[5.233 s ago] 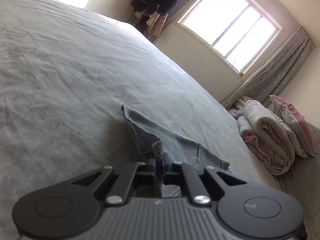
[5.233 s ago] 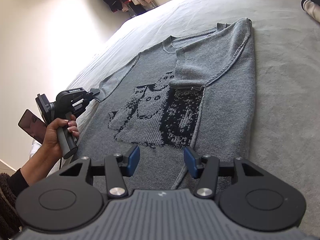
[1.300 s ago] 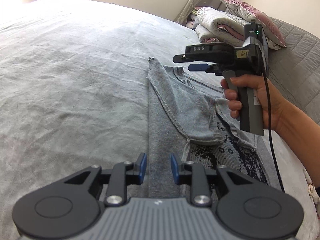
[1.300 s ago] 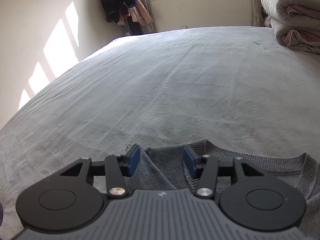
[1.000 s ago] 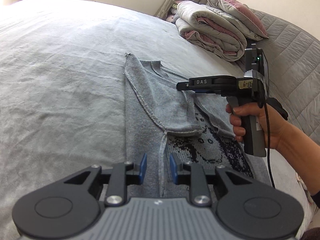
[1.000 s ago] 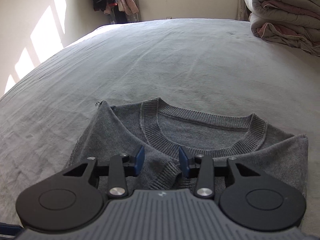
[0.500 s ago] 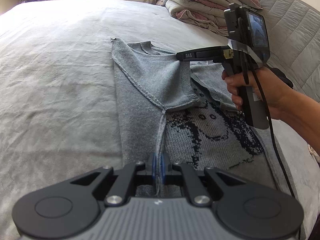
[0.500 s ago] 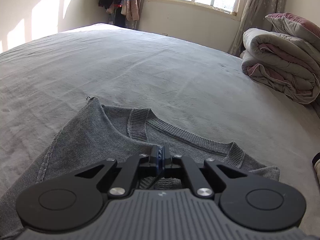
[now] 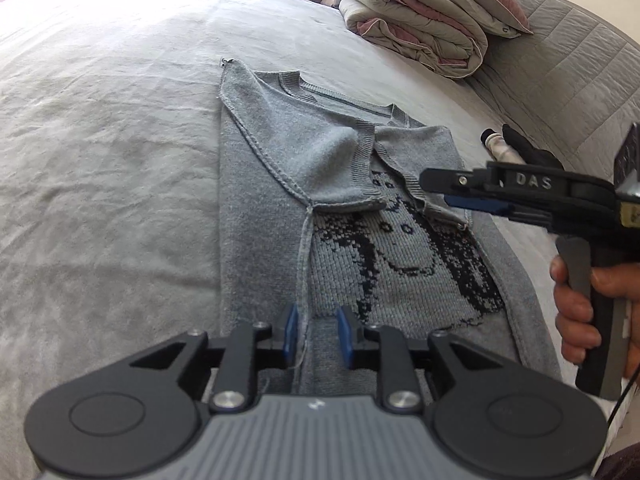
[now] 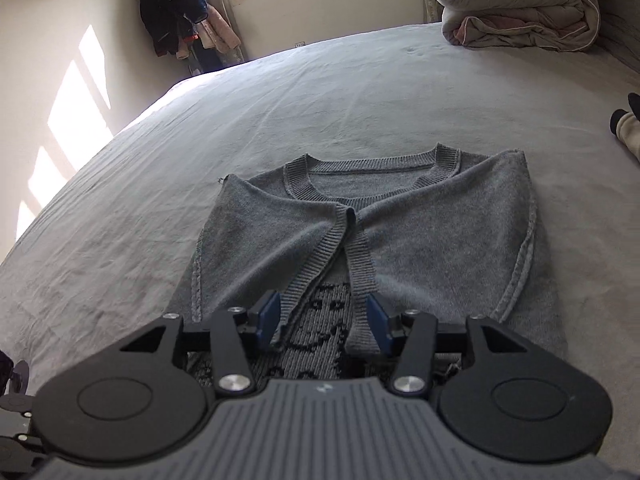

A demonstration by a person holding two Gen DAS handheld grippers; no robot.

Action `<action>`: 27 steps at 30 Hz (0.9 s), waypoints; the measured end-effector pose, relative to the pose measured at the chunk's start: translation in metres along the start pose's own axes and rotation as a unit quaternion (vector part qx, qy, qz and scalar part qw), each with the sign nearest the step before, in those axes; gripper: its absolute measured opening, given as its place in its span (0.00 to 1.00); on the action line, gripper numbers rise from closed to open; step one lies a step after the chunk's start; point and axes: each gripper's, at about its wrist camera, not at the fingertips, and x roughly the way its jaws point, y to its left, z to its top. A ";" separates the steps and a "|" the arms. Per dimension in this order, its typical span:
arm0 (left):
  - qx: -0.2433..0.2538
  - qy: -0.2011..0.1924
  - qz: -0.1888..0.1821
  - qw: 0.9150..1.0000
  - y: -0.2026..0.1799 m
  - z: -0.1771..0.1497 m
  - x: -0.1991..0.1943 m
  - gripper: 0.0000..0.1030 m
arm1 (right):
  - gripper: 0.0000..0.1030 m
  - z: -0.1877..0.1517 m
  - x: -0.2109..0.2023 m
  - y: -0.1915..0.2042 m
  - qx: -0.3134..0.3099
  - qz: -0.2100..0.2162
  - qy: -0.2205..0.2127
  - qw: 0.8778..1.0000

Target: Fold clothes

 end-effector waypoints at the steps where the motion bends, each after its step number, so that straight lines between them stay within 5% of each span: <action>1: -0.004 0.001 -0.008 1.000 -0.001 -0.002 -0.001 0.23 | 0.51 -0.010 -0.015 0.000 0.015 0.014 0.000 1.000; 3: -0.003 0.003 -0.018 1.000 -0.005 -0.009 -0.005 0.31 | 0.51 -0.027 -0.038 0.001 0.039 0.041 0.003 0.998; 10: 0.039 -0.015 -0.004 0.999 -0.014 -0.047 -0.046 0.31 | 0.51 -0.074 -0.086 -0.003 0.116 0.101 0.009 0.988; 16: 0.043 -0.045 0.035 0.997 -0.015 -0.071 -0.087 0.32 | 0.51 -0.086 -0.076 -0.014 0.263 0.169 0.075 0.947; 21: 0.067 -0.045 0.094 0.992 -0.025 -0.084 -0.102 0.42 | 0.51 -0.079 -0.076 0.005 0.207 0.188 0.092 0.956; 27: 0.039 -0.002 0.108 0.993 -0.026 -0.112 -0.095 0.39 | 0.51 -0.067 -0.075 0.020 0.163 0.210 0.104 0.958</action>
